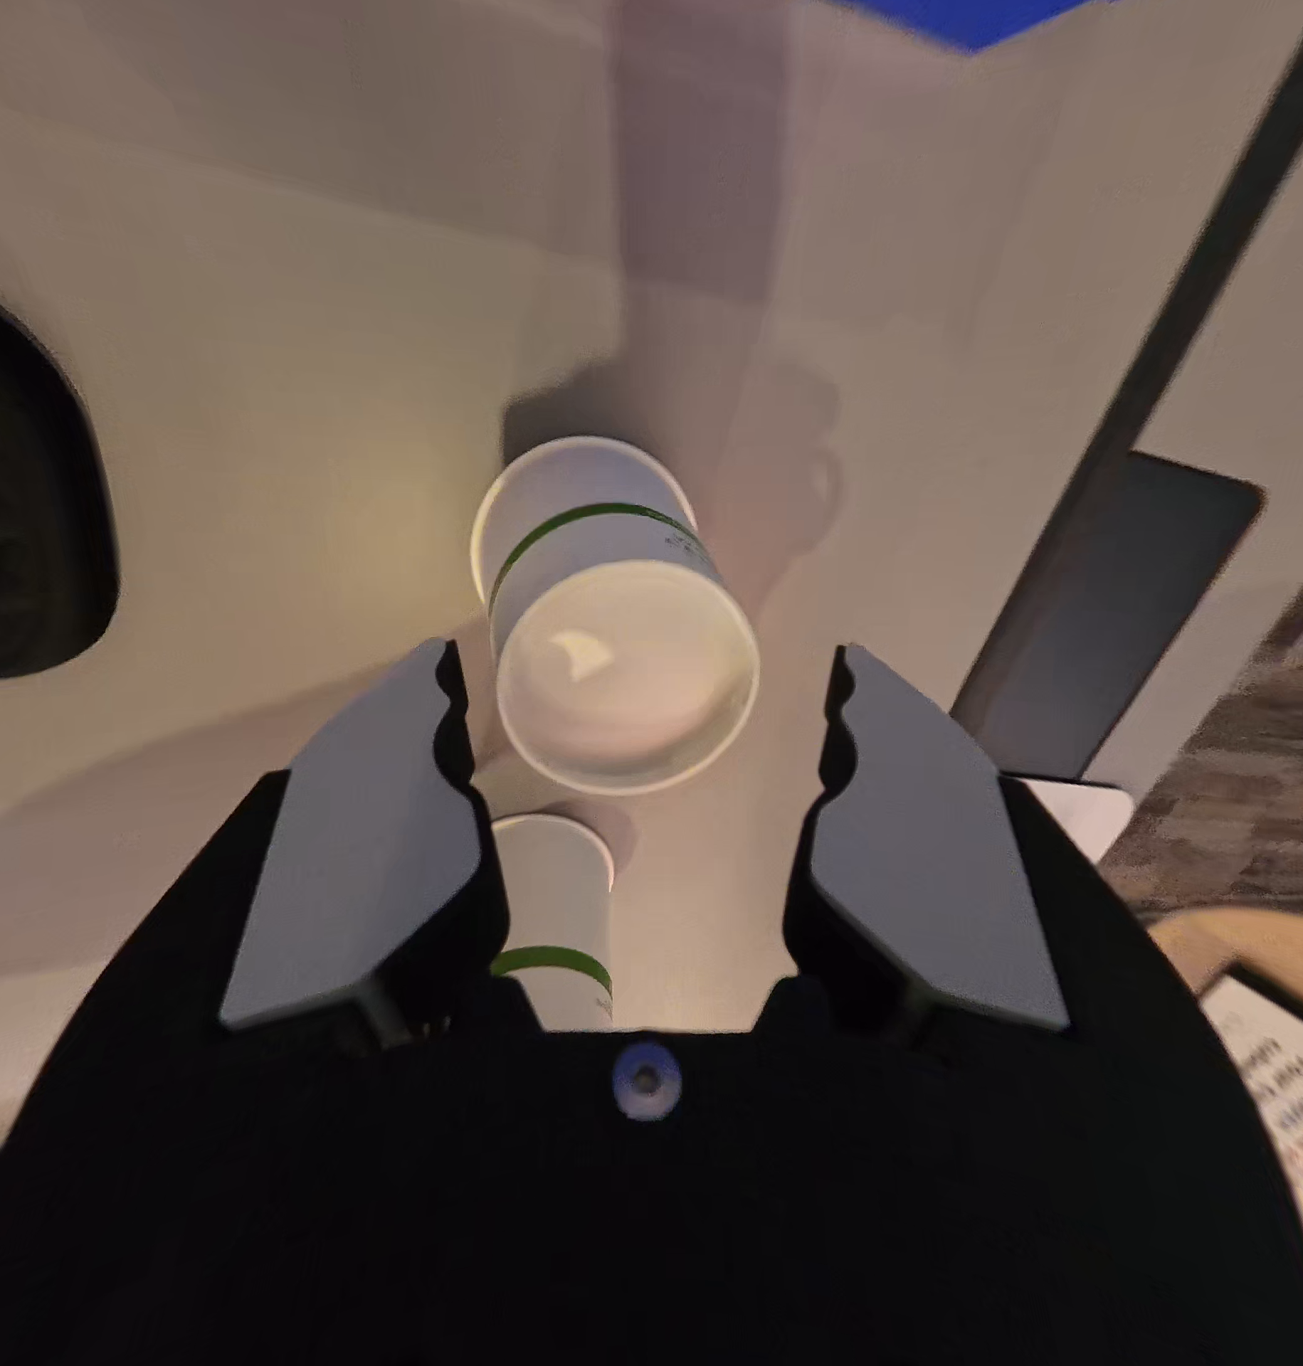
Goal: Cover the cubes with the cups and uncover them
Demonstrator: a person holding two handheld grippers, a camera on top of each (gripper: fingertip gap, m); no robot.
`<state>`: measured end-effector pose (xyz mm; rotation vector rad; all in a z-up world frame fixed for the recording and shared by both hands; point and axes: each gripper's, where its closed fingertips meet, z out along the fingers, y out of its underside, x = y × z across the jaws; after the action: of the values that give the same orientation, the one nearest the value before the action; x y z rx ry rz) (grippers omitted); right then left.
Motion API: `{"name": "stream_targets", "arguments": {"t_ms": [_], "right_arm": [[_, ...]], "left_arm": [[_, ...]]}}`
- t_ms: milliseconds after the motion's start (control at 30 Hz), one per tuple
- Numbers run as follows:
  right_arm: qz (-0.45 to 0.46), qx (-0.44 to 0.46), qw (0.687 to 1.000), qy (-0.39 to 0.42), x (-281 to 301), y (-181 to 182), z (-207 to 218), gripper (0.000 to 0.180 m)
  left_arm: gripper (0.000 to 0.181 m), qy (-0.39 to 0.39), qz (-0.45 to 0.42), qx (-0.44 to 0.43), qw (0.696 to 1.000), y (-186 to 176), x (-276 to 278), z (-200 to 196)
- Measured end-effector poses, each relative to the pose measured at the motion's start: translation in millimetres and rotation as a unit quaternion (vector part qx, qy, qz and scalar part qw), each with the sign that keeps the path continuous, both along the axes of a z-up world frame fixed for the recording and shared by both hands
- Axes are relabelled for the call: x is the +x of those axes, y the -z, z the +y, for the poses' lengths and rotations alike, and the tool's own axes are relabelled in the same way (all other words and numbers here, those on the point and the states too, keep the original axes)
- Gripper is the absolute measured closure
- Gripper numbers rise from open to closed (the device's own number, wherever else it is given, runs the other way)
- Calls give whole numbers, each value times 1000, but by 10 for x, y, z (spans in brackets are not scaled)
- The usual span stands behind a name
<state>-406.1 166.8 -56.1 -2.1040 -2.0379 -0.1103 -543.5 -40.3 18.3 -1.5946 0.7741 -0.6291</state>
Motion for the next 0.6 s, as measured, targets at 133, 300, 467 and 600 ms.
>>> {"name": "stream_targets", "arguments": {"t_ms": [133,300,467,600], "right_arm": [[104,59,993,-10,102,-542,-158,88],[205,108,973,7,713,-1271,-661,89],[261,165,947,82,1700,-1748,-1197,93],[248,197,935,161,2623,-1754,-1651,94]], "left_arm": [[145,6,-4,-5,1000,-13,96,6],[145,4,5,-11,1000,-20,260,81],[145,16,-7,-27,999,-91,551,129],[146,63,-5,-29,998,-178,1034,68]]}}
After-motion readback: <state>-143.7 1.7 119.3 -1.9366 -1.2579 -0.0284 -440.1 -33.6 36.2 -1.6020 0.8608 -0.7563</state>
